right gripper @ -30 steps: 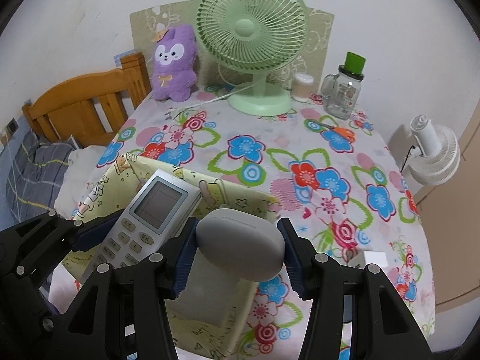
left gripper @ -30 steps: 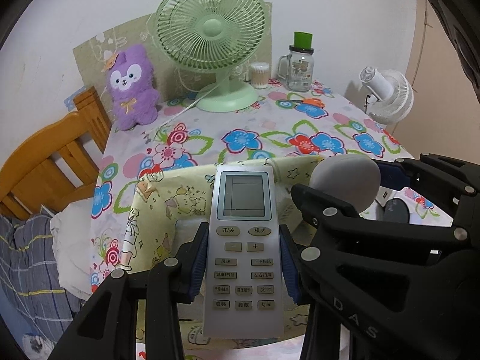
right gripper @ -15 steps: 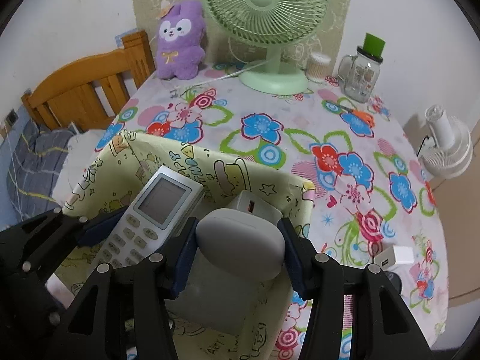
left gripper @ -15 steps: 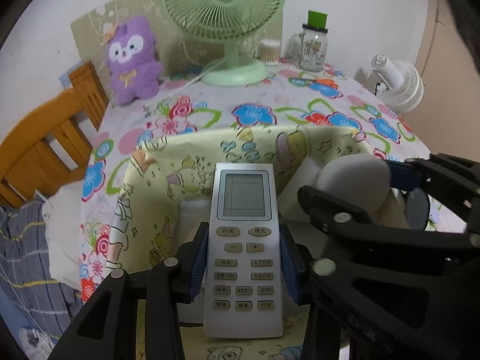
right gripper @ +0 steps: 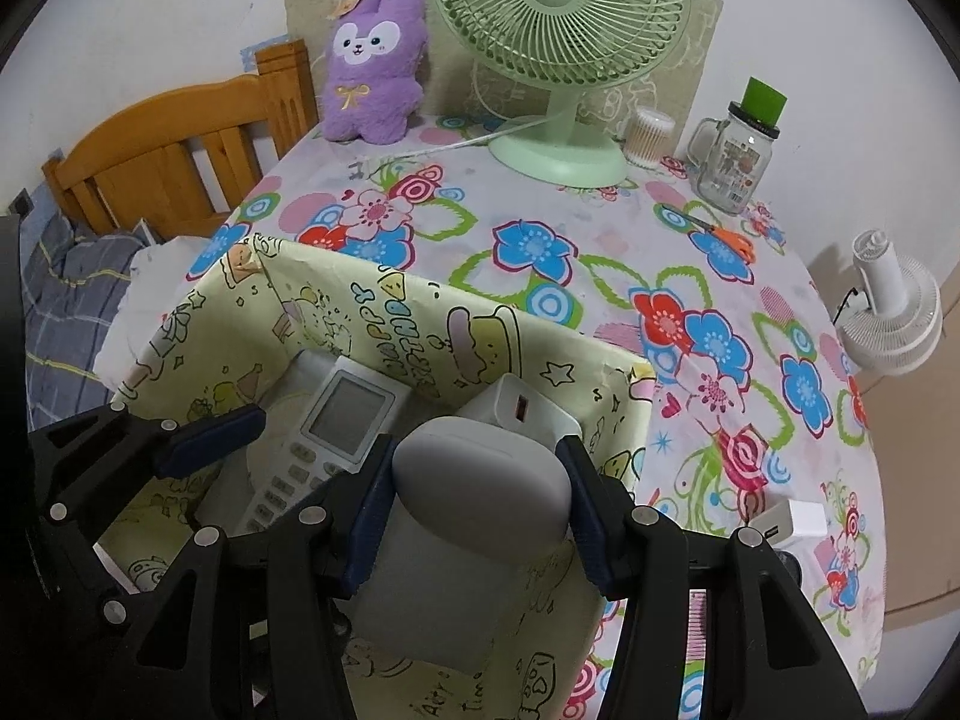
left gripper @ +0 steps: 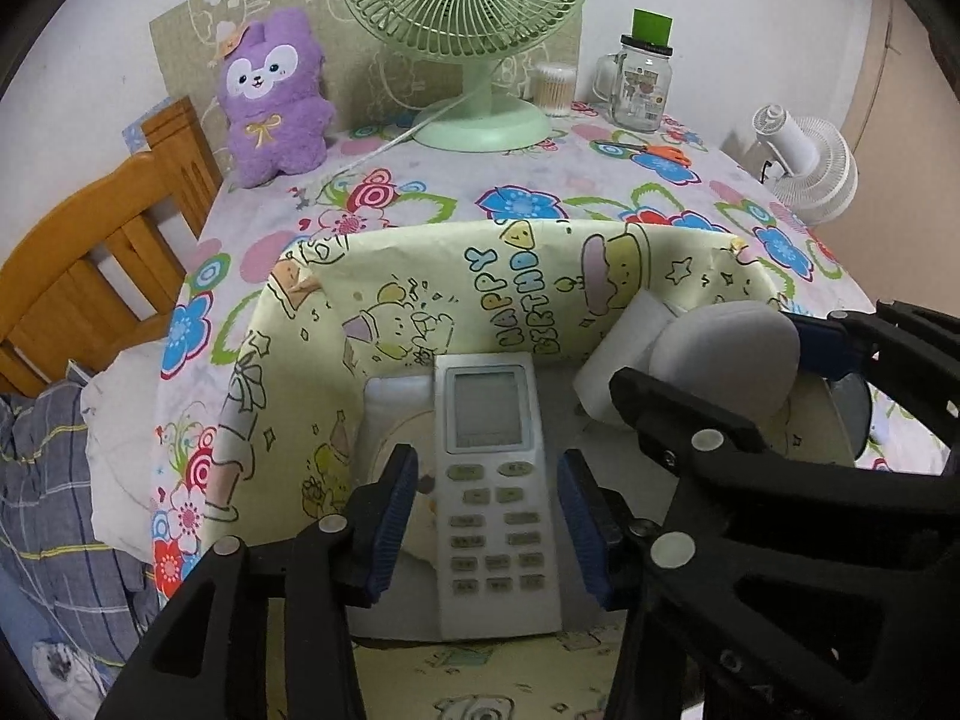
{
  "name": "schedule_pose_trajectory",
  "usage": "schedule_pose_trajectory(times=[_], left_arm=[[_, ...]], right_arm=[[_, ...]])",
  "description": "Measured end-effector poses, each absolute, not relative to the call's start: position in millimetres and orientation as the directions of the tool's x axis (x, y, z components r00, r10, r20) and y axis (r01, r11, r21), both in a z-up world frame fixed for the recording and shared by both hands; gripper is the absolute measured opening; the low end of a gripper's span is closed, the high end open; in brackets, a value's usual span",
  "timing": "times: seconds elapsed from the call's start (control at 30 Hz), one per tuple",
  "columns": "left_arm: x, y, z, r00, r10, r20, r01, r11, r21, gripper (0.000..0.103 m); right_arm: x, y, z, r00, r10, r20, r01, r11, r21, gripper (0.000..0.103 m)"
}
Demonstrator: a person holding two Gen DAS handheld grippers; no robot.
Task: Organize rigid objects
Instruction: 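Open the left tool to drop the remote in the box while the right tool releases the case inside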
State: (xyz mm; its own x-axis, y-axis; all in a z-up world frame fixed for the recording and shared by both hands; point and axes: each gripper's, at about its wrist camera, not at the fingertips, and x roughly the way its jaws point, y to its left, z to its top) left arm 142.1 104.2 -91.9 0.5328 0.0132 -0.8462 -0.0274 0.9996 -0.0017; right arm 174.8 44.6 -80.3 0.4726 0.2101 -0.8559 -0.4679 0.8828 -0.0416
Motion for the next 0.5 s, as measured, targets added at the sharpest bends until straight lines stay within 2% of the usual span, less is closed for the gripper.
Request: schedule_pose_trajectory(times=[0.1, 0.13, 0.2, 0.3, 0.37, 0.5], left_arm=[[138.1, 101.2, -87.5, 0.541, 0.002, -0.841, -0.022, 1.0, -0.012, 0.063], [135.5, 99.5, -85.0, 0.551, 0.004, -0.835, -0.02, 1.0, -0.009, 0.064], [131.2, 95.7, -80.2, 0.569, 0.021, -0.822, -0.024, 1.0, 0.009, 0.077], [124.8, 93.0, -74.1, 0.59, 0.034, -0.807, -0.028, 0.999, 0.021, 0.082], [121.7, 92.3, -71.6, 0.591, 0.035, -0.806, -0.031, 0.999, 0.02, 0.083], [114.9, 88.0, -66.2, 0.604, 0.037, -0.796, -0.024, 0.999, 0.028, 0.085]], right_arm=[[171.4, 41.8, -76.7, 0.472, 0.223, -0.853, -0.471, 0.882, -0.03, 0.06], [169.9, 40.7, -74.7, 0.481, 0.216, -0.85, -0.466, 0.884, -0.039, 0.066], [166.2, 37.7, -69.8, 0.496, 0.221, -0.84, -0.465, 0.884, -0.042, 0.068], [161.7, 33.7, -63.4, 0.503, 0.234, -0.832, -0.466, 0.884, -0.034, 0.071], [158.4, 32.3, -60.5, 0.513, 0.229, -0.828, -0.459, 0.888, -0.039, 0.078], [152.1, 27.3, -55.0, 0.527, 0.227, -0.819, -0.451, 0.891, -0.043, 0.081]])
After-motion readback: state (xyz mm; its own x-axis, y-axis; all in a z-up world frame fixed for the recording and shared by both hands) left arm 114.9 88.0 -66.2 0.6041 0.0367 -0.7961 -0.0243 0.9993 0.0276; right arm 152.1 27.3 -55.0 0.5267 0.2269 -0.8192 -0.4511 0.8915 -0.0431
